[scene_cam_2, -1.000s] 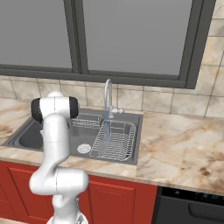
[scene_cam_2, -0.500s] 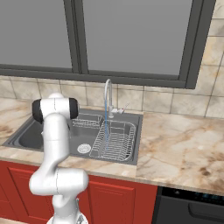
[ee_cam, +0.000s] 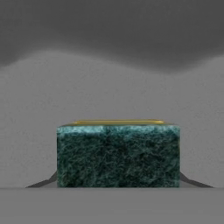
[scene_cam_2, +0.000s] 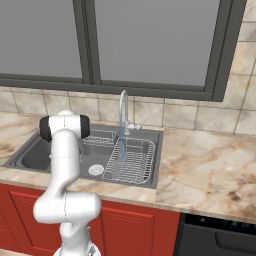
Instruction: Soak the sponge with water for a few seconds and then drop it inside the sink.
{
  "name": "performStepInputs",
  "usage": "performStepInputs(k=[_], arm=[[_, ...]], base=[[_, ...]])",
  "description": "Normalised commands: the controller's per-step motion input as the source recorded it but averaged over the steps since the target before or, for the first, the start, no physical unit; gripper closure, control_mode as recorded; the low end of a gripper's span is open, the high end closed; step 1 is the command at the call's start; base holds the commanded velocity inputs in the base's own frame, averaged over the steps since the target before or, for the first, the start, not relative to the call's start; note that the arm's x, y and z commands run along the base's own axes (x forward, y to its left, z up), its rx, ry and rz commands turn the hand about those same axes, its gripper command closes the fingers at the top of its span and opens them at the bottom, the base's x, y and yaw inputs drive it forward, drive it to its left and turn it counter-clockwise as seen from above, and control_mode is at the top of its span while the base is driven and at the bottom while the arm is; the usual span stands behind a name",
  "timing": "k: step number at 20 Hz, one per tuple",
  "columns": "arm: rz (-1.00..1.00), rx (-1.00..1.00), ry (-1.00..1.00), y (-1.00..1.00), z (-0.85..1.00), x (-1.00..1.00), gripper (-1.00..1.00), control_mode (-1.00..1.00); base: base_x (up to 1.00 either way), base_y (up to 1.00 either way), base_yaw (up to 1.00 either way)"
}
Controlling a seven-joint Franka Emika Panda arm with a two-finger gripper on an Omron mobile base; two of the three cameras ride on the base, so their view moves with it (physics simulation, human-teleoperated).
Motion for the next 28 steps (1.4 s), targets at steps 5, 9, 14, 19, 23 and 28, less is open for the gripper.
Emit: performStepInputs(k=[5,9,14,19,23,28], arm=[[0.0,0.0,0.01,0.0,-0.03,0.0,1.0,-1.0],[0.0,0.0,0.0,0.0,0.0,0.0,-1.0,-1.0],[0.0,0.0,0.0,0.0,0.0,0.0,-1.0,-1.0],[0.0,0.0,0.0,0.0,0.12,0.0,-1.0,-1.0],[0.0,0.0,0.0,0.01,0.36,-0.01,-1.0,-1.0],[0.0,0.0,0.0,0.04,0.49,-0.06,-1.0,-1.0]], base=[[0.0,0.0,0.0],[0.0,0.0,0.0],[0.0,0.0,0.0],[0.0,0.0,0.0],[0.0,0.0,0.0],[0.0,0.0,0.0]])
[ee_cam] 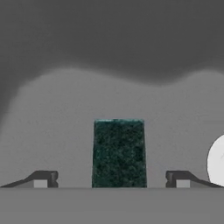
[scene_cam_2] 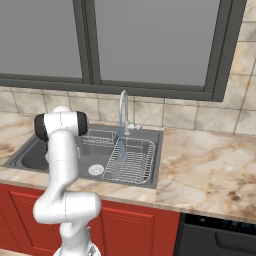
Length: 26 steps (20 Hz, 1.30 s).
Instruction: Soak the sponge with water for a few seconds and then drop it inside the sink.
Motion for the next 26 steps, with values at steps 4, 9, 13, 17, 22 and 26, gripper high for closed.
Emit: performStepInputs(k=[4,9,13,17,22,26], arm=[[0.01,0.0,0.0,0.02,0.6,-0.16,-1.0,-1.0],[0.02,0.0,0.0,0.03,0.49,-0.29,-1.0,-1.0],[0.03,0.0,0.0,0.04,0.52,-0.35,-1.0,-1.0],[0.03,0.0,0.0,0.06,0.55,-0.41,-1.0,-1.0],[0.02,0.0,0.0,0.0,0.65,-0.28,-1.0,-1.0],[0.01,0.0,0.0,0.0,0.64,-0.28,-1.0,-1.0]], base=[[0.0,0.0,0.0],[0.0,0.0,0.0],[0.0,0.0,0.0],[0.0,0.0,0.0],[0.0,0.0,0.0],[0.0,0.0,0.0]])
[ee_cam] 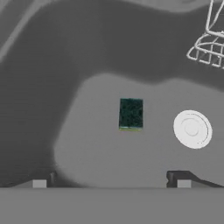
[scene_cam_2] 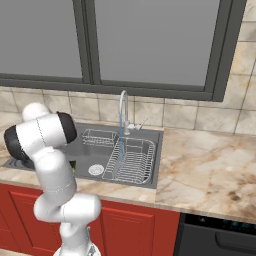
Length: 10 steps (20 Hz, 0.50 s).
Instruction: Soak the sponge with water for a few seconds and then drop it inside the sink.
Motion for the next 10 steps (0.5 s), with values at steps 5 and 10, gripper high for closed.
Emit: performStepInputs(k=[5,10], arm=[[0.0,0.0,0.0,0.0,0.55,-0.43,-1.0,-1.0],[0.0,0.0,-0.03,0.0,0.56,-0.53,-1.0,-1.0]], base=[[0.0,0.0,0.0],[0.0,0.0,0.0]])
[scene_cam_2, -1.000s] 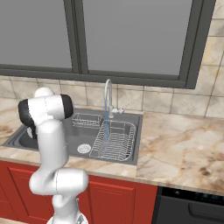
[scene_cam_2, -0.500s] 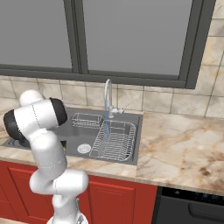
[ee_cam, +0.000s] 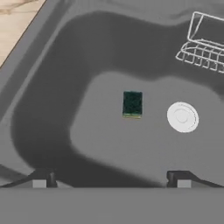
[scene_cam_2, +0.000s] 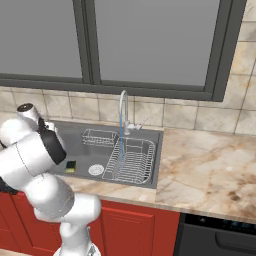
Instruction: Soak the sponge with water for a few seconds and then drop it inside the sink.
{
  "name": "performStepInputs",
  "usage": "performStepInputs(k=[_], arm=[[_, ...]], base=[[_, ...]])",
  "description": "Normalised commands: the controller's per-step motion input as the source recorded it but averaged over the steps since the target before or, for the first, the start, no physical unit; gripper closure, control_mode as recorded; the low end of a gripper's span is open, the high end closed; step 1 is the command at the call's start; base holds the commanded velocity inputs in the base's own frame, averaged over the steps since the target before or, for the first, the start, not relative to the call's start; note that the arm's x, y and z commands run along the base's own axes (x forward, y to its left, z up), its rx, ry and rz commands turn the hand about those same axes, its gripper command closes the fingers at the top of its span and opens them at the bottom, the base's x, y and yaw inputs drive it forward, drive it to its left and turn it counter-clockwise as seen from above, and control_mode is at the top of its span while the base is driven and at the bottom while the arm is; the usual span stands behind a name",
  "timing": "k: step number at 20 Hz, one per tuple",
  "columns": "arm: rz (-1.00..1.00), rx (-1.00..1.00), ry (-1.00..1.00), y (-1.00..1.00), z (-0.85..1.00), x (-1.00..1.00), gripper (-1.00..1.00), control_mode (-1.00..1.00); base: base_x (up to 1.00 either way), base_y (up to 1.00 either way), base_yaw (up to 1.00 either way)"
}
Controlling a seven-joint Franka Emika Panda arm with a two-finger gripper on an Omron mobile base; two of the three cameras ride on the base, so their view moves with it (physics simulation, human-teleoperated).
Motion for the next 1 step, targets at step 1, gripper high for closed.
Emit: performStepInputs(k=[1], arm=[[0.0,0.0,-0.05,0.0,0.46,-0.59,-1.0,-1.0]], base=[[0.0,0.0,0.0]])
